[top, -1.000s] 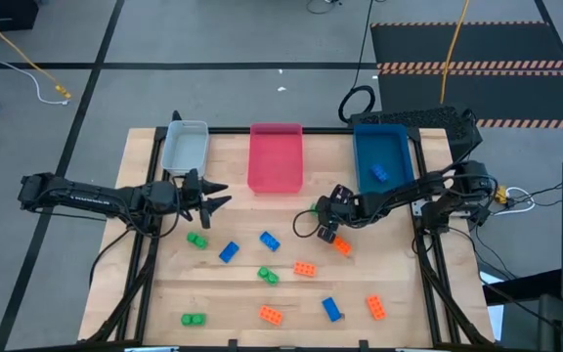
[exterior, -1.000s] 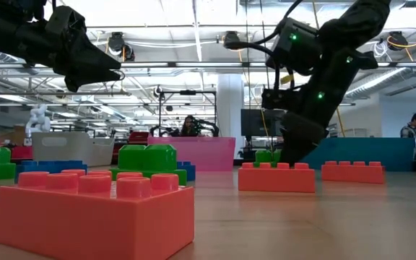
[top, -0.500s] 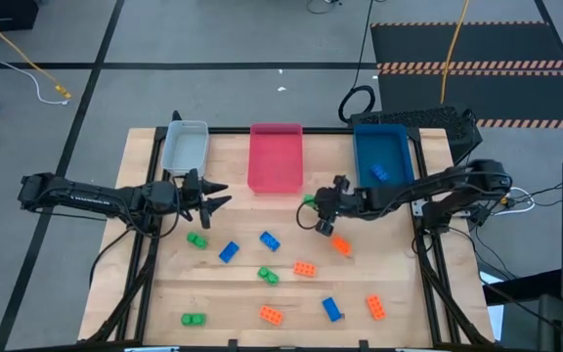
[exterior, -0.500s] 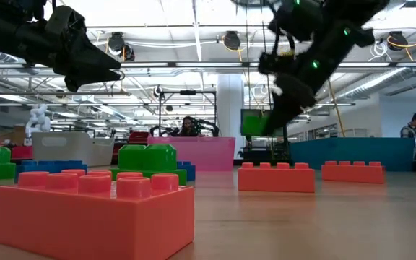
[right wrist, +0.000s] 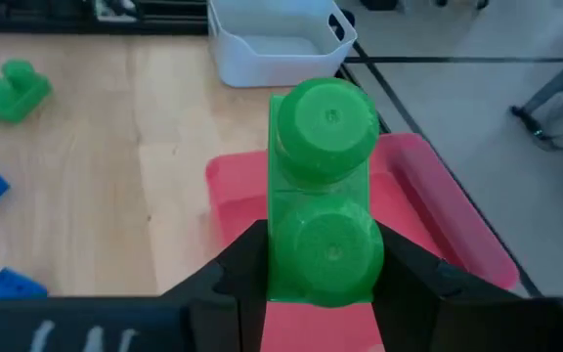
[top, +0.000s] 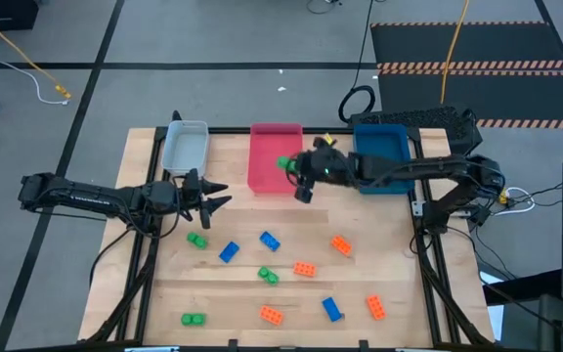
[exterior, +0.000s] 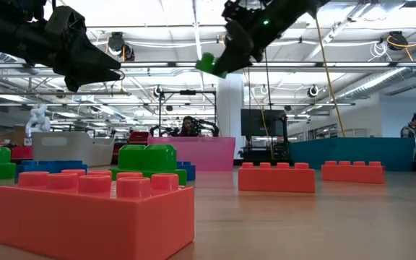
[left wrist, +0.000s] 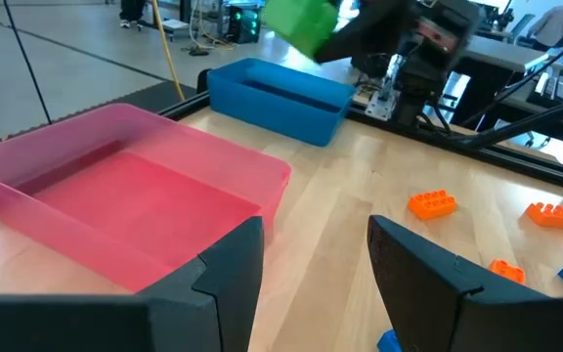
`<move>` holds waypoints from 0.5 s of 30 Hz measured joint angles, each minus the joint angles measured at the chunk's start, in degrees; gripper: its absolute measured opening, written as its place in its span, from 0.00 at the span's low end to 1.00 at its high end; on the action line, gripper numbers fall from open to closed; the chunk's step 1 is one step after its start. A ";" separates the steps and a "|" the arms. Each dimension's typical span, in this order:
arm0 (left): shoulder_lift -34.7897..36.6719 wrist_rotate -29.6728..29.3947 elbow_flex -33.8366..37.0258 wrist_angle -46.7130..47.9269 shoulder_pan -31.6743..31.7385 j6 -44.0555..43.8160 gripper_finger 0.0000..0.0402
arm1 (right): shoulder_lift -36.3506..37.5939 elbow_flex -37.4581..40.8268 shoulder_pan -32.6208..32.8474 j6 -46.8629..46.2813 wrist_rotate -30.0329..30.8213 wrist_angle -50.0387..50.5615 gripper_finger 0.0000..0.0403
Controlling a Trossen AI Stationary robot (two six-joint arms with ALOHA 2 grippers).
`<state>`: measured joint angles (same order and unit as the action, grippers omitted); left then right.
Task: Sort & place blocks by color
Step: Put the green game piece into the pink bin
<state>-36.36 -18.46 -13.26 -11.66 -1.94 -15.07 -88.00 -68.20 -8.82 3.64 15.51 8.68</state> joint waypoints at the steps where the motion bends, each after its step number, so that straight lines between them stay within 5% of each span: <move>1: 0.00 0.00 0.00 0.00 0.00 0.14 0.46 | -0.58 -0.31 -1.10 0.09 -1.66 -0.57 0.32; 9: -0.02 0.00 0.00 1.29 0.00 0.35 0.46 | -8.74 -2.42 -6.99 0.54 -9.53 -6.40 0.32; 15: 0.00 -0.02 0.00 1.29 -0.01 -0.08 0.46 | -16.14 -3.44 -9.30 1.44 -10.09 -7.40 0.32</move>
<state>-36.36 -18.48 -13.26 -10.37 -1.95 -15.16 -104.15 -71.63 -18.13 5.08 5.41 1.28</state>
